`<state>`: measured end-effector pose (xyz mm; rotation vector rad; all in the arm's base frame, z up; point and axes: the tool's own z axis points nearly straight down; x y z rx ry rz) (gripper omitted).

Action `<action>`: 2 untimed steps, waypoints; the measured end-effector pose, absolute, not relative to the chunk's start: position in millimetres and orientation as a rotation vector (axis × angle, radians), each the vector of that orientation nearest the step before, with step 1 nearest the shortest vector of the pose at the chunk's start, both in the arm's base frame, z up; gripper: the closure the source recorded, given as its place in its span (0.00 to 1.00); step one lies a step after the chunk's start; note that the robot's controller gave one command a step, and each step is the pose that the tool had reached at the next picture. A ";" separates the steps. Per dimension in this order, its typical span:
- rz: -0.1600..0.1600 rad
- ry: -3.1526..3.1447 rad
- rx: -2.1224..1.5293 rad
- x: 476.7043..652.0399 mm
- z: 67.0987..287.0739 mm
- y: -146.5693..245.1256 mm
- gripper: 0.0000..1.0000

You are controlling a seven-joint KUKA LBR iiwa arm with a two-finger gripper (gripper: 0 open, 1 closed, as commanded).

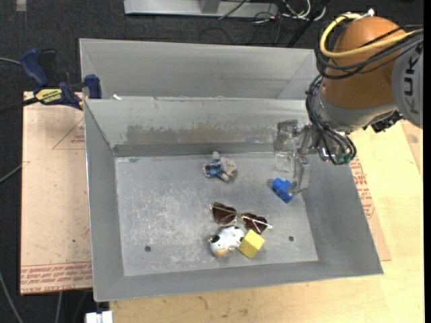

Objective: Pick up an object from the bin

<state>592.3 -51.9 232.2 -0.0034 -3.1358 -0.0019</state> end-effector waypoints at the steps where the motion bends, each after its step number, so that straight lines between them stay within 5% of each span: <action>1: -0.001 -3.143 -0.001 593.4 237.2 -51.7 0.00; 2: 0.000 -3.145 0.095 574.2 156.0 -14.9 0.00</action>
Offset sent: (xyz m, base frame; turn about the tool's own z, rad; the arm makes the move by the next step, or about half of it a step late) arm -0.0397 0.0755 -0.1622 -0.1240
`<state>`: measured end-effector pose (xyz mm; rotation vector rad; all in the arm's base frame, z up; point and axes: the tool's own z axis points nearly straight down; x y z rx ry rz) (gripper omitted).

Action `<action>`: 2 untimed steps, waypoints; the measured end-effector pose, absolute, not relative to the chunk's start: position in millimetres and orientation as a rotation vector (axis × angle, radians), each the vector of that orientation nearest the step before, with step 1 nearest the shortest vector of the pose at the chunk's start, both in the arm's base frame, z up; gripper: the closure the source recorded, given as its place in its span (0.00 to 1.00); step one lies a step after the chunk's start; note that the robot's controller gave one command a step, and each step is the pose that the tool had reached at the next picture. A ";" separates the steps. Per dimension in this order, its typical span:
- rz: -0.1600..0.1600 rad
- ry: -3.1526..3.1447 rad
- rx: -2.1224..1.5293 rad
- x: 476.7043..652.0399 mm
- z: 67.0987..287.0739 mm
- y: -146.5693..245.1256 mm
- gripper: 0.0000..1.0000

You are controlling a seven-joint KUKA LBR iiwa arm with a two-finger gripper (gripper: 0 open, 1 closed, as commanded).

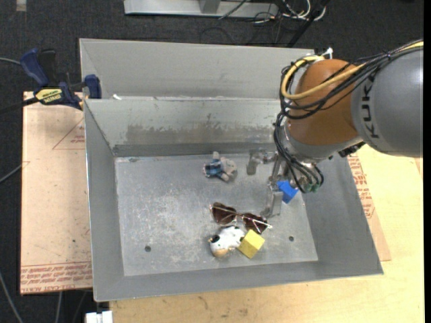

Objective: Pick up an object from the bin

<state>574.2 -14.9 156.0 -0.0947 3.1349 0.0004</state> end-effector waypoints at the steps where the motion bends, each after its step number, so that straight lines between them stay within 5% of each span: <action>1: 0.002 3.106 -0.477 562.3 154.5 14.0 0.00; 2: 0.002 3.097 -0.520 529.4 144.4 28.5 0.00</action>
Offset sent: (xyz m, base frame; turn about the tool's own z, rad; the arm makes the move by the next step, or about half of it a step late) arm -0.0482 0.0445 -0.0138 -0.2748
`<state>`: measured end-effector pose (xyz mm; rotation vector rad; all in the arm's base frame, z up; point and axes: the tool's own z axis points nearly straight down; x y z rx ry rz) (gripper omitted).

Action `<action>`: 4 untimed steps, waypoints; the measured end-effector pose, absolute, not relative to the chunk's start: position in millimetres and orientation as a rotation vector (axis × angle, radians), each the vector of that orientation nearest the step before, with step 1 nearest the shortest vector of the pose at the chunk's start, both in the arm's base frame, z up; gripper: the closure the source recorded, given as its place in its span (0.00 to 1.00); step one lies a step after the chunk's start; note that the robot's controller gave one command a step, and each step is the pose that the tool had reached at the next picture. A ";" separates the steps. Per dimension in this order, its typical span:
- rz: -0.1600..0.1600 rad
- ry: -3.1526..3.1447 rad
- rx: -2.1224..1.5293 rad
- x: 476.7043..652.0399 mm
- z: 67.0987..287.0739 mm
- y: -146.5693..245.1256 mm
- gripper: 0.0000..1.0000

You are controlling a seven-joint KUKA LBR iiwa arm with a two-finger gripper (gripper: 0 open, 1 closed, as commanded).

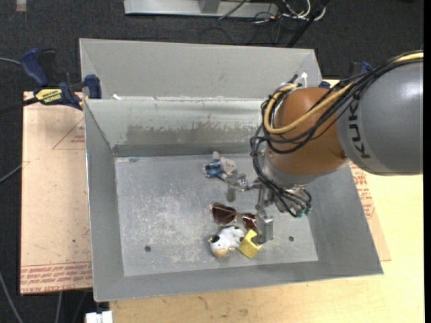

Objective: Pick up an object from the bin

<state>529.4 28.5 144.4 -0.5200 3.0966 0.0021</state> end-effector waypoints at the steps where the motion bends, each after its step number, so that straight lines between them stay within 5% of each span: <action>1: 0.001 3.018 -0.863 516.7 98.8 35.7 0.00; 2: 0.003 2.980 -0.995 502.8 69.6 35.6 1.00; 4: 0.004 2.983 -0.997 501.8 74.0 35.7 1.00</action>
Offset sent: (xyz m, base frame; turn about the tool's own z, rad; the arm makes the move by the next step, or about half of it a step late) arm -0.0263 0.0061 -0.0744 -0.3114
